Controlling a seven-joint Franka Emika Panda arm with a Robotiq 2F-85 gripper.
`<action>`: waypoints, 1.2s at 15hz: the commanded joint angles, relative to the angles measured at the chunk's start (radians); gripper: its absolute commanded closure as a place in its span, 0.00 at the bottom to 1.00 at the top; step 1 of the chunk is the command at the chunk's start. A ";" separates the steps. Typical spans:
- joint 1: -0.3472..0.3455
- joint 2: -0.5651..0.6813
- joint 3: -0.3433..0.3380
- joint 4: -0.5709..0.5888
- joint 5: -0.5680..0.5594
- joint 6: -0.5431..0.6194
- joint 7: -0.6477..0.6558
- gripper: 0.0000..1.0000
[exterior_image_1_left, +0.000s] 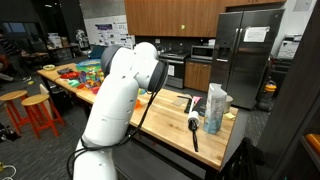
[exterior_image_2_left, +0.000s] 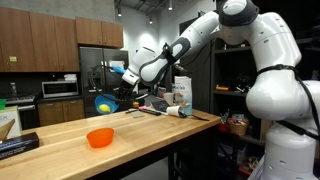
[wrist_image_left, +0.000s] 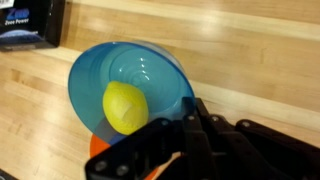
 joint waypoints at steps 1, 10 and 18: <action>-0.132 -0.243 0.005 -0.209 0.010 0.200 0.127 0.99; -0.359 -0.334 0.212 -0.465 0.093 0.193 -0.043 0.99; -0.439 -0.364 0.324 -0.430 0.134 0.109 -0.019 0.99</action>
